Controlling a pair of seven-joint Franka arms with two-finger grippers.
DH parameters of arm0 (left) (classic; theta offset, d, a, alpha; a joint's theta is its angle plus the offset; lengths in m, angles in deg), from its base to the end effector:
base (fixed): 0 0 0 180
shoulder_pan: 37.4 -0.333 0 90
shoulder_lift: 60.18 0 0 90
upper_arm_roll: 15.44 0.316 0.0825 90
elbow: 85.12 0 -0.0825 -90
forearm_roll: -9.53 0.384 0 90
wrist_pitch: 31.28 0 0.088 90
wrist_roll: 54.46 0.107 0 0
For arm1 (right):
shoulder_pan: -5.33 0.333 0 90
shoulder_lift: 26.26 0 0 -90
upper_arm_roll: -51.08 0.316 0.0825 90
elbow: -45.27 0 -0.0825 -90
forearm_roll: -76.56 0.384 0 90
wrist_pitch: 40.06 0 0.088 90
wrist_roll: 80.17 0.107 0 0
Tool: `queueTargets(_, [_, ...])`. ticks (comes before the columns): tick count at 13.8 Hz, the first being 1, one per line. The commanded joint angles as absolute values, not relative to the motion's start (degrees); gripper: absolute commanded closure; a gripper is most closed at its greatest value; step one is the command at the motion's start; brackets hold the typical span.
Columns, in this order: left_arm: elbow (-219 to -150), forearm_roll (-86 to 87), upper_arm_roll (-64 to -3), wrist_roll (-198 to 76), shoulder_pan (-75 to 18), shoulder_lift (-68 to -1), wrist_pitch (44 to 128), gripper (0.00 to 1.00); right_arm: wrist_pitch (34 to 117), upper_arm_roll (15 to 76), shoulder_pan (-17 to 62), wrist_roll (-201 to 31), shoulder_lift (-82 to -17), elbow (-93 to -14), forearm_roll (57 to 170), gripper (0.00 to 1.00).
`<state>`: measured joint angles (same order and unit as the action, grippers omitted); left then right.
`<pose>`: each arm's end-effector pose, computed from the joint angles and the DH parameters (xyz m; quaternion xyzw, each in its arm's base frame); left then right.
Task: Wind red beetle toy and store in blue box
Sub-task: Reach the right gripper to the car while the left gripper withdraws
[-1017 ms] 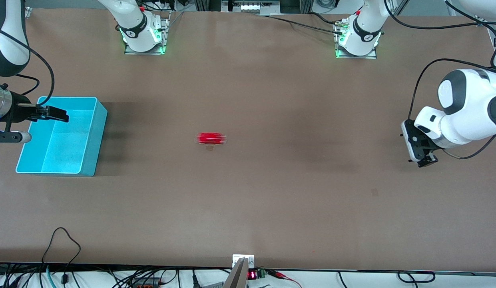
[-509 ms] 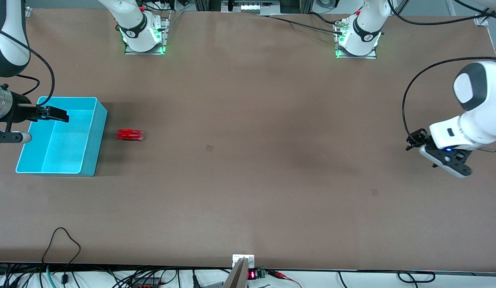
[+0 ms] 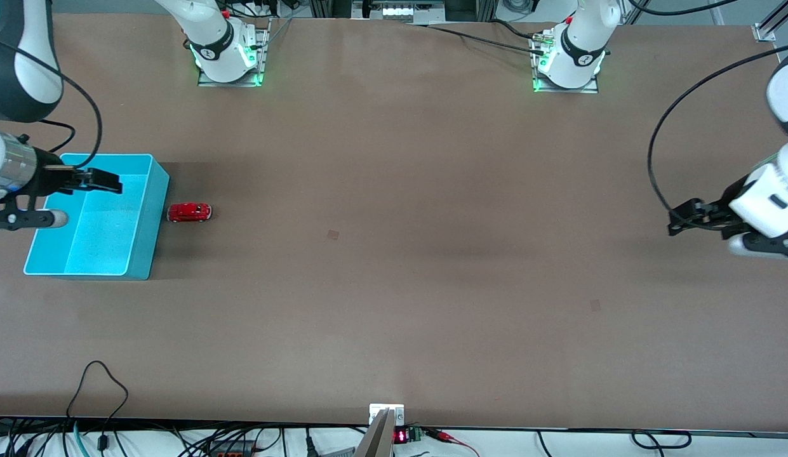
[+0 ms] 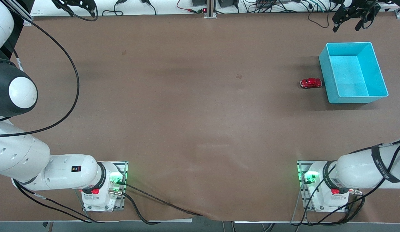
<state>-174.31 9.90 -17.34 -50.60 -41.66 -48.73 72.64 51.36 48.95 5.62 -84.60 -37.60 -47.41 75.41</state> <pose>0.6295 0.0282 0.5348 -0.9995 0.0133 -0.0286 0.0014 0.5978 -0.0197 0.4901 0.9936 0.0238 -0.1102 0.0076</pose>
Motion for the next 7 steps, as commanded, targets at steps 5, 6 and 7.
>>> queueTargets(5, [-173.18,8.30,-16.93,-54.55,-40.74,-54.73,66.89,0.00,63.26,49.67,5.95,-96.03,-30.68,-65.96,77.52,0.00])
queueTargets(6, [-173.27,8.30,-17.02,-54.63,-40.74,-54.90,66.89,0.00,65.47,49.67,5.95,-101.29,-30.40,-68.35,77.52,0.00])
queueTargets(7, [-173.53,8.21,-17.02,-55.33,-40.74,-54.99,66.72,0.00,67.58,49.76,6.03,-106.74,-30.31,-70.38,77.52,0.00])
